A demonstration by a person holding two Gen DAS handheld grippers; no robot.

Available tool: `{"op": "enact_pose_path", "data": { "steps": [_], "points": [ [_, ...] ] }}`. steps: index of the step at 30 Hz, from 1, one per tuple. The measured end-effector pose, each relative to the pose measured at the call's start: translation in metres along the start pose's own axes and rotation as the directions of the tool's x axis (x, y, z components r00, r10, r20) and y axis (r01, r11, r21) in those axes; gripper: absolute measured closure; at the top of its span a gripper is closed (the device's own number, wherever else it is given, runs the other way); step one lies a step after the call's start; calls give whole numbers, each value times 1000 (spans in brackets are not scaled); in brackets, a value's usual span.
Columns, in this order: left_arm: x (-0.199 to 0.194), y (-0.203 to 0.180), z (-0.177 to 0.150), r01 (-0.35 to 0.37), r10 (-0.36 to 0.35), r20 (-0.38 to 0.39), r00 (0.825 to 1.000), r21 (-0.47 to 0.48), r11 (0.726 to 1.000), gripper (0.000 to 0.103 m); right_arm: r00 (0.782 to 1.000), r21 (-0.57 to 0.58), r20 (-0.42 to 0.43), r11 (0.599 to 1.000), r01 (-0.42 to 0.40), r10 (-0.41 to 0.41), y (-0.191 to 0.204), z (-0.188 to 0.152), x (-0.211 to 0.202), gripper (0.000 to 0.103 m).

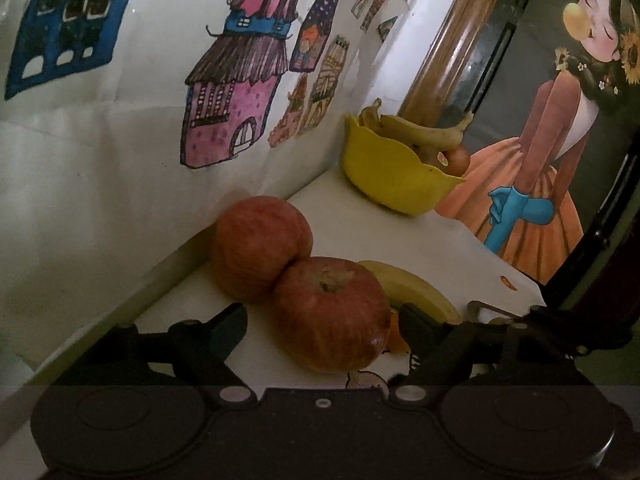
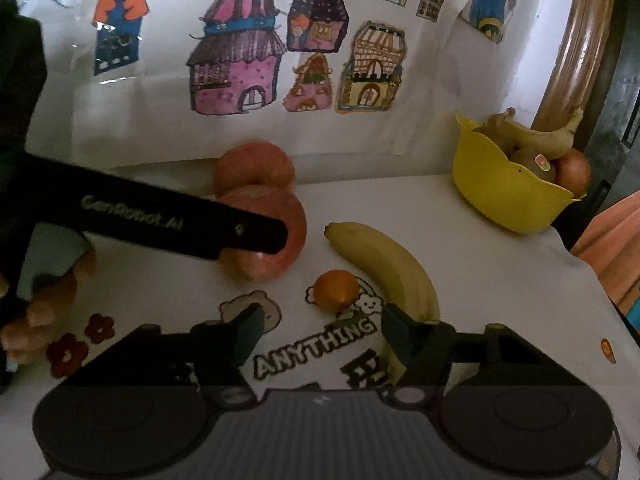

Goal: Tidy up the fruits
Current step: 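Close the left tool on the red apple while the right tool grasps the small orange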

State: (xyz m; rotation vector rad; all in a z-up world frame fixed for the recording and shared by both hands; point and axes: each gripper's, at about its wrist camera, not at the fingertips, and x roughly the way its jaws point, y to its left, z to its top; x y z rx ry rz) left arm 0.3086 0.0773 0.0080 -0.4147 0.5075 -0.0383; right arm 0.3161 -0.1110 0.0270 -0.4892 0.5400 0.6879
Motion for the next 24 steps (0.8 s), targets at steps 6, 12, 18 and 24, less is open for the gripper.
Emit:
{"op": "enact_pose_path", "data": {
  "steps": [6,12,18,24],
  "points": [
    [4,-1,1,3,-3,-13,1000,9,1000,23,1000,3,-19,1000,-3,3,-2,4,16,45],
    [11,0,2,2,-2,-32,999,-2,1000,23,1000,42,-6,999,-19,19,-8,5,23,46],
    [14,0,2,12,-12,-31,999,1,1000,28,999,84,4,996,-36,36,-12,4,27,49],
    [15,-3,0,8,-8,-21,1000,19,1000,30,996,174,15,981,-88,86,-24,2,30,49]
  ]
}}
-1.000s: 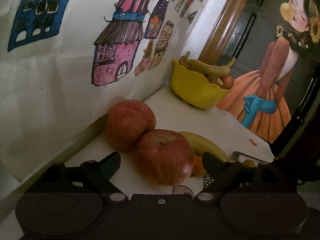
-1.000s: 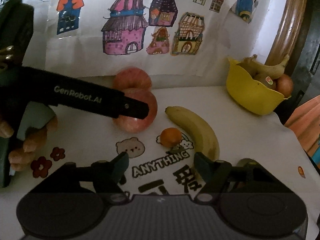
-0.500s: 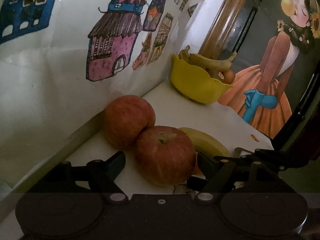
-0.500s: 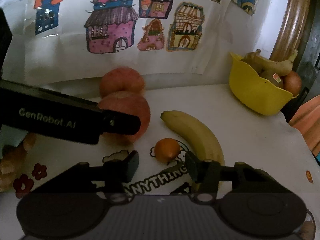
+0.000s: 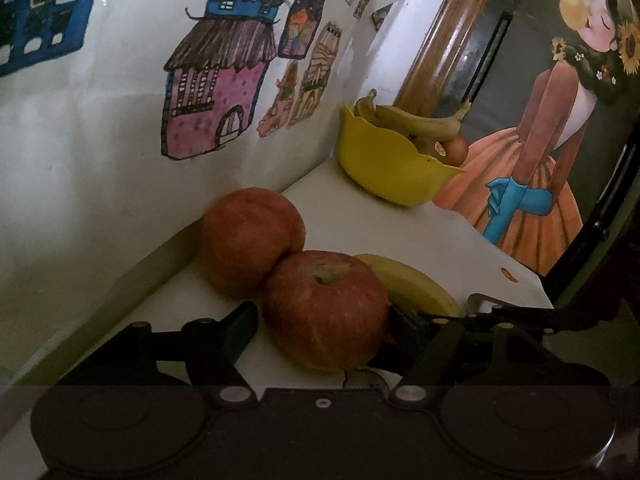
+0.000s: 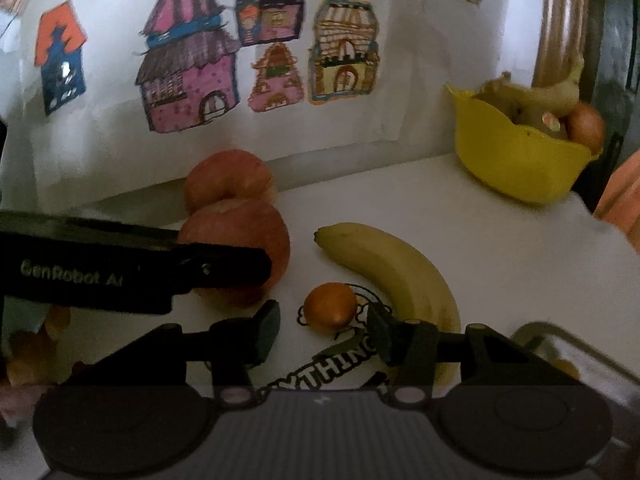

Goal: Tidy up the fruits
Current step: 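Close the left tool on the red apple while the right tool grasps the small orange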

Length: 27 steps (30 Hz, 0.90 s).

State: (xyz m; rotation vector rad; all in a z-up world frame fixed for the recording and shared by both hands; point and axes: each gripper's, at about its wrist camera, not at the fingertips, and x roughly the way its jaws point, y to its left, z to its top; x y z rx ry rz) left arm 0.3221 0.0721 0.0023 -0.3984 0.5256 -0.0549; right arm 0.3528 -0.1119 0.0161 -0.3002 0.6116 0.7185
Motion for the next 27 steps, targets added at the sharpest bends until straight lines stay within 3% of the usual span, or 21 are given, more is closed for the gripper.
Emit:
{"op": "enact_pose_path", "data": {
  "steps": [12,27],
  "points": [
    [-2,3,-1,16,-16,-3,1000,-21,1000,32,1000,22,25,1000,-19,18,-1,-2,2,70],
    [-10,2,-7,81,-81,-29,996,-2,997,33,998,-85,16,994,62,-61,21,-18,-23,71]
  ]
}}
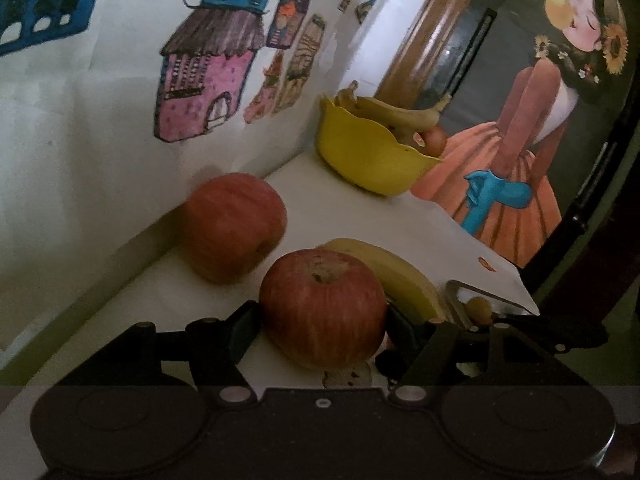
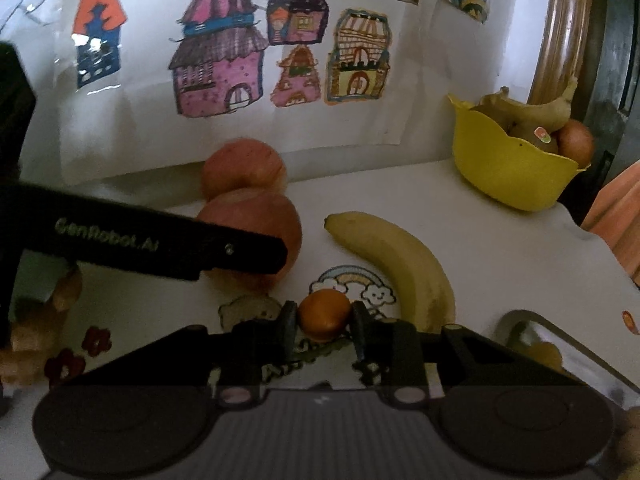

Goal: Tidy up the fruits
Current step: 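Close the left tool on the red apple while the right tool grasps the small orange, then carry the apple in the left tool over the tray while the right tool carries the orange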

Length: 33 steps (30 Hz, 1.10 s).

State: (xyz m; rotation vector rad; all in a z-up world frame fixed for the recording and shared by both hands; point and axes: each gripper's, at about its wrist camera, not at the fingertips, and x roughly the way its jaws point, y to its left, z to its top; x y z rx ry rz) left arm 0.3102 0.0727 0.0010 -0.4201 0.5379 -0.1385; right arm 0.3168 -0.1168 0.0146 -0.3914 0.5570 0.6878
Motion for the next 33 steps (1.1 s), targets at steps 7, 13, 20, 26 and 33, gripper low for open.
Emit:
{"op": "enact_pose_path", "data": {
  "steps": [7,13,20,26,33],
  "points": [
    [-1,-2,-2,24,-24,-11,1000,5,1000,33,1000,-5,12,1000,15,-15,4,-10,-18,71],
    [-2,-1,-3,40,-40,-13,999,1,999,33,999,-16,31,1000,23,-23,8,-10,-31,71],
    [-4,-4,-6,141,-141,-22,990,5,990,33,998,-15,52,999,41,-40,8,-14,-46,71],
    [-1,-9,-9,191,-191,-45,981,4,982,33,997,-5,58,999,54,-54,6,-20,-56,71],
    [-4,-11,-11,267,-268,-37,963,-8,964,33,992,20,96,997,74,-75,0,-28,-74,71]
  ]
}}
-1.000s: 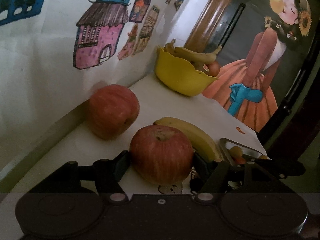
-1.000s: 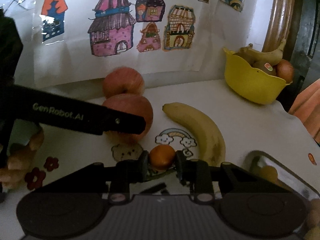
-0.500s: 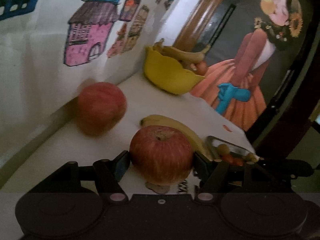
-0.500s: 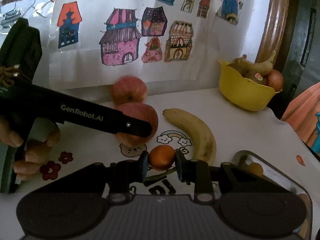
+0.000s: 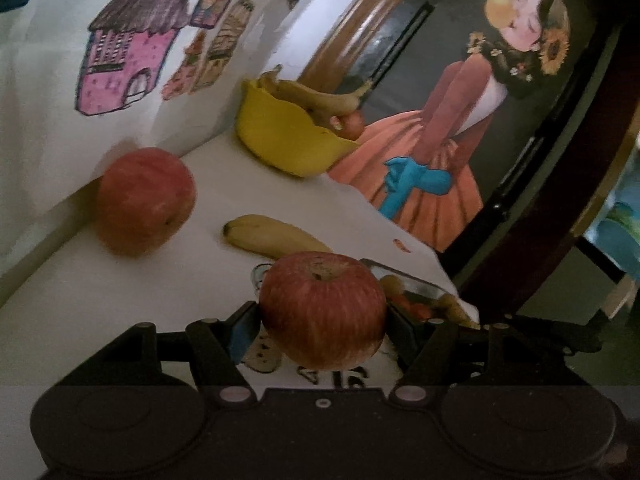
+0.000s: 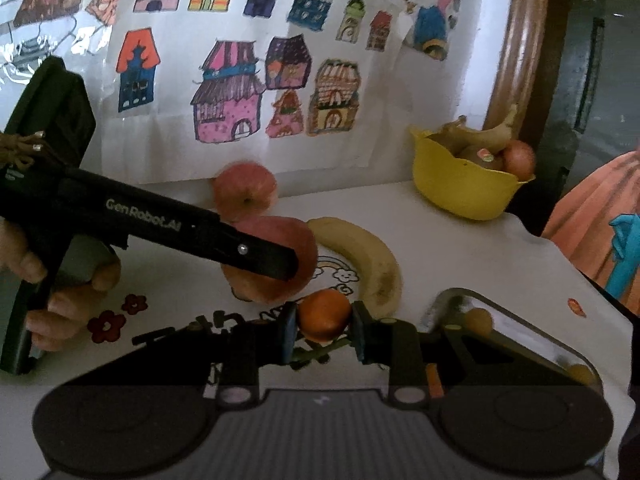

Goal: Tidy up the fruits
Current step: 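Carry the apple in the left tool over the tray while the right tool carries the orange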

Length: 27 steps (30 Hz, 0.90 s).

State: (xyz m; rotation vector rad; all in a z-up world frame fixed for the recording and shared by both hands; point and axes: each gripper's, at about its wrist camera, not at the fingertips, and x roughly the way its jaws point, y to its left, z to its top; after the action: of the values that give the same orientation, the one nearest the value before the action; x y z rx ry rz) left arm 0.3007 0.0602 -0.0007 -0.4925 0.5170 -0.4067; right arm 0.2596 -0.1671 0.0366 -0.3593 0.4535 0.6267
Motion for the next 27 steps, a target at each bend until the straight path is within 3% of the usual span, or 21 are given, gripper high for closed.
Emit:
{"op": "enact_pose_path", "data": {
  "steps": [7,13,20,27],
  "points": [
    [-8,-33,-2,112,-120,80,990,102,988,33,997,49,45,997,61,-63,-23,-11,-37,71],
    [13,-77,-8,163,-167,16,986,144,976,33,986,119,68,982,146,-155,-57,-28,-69,71],
    [39,-124,-31,247,-242,-53,969,188,950,33,971,193,71,958,212,-229,-87,-59,-94,71],
    [61,-138,-55,229,-203,-129,971,242,943,33,964,218,67,947,236,-256,-97,-92,-111,71]
  ]
}}
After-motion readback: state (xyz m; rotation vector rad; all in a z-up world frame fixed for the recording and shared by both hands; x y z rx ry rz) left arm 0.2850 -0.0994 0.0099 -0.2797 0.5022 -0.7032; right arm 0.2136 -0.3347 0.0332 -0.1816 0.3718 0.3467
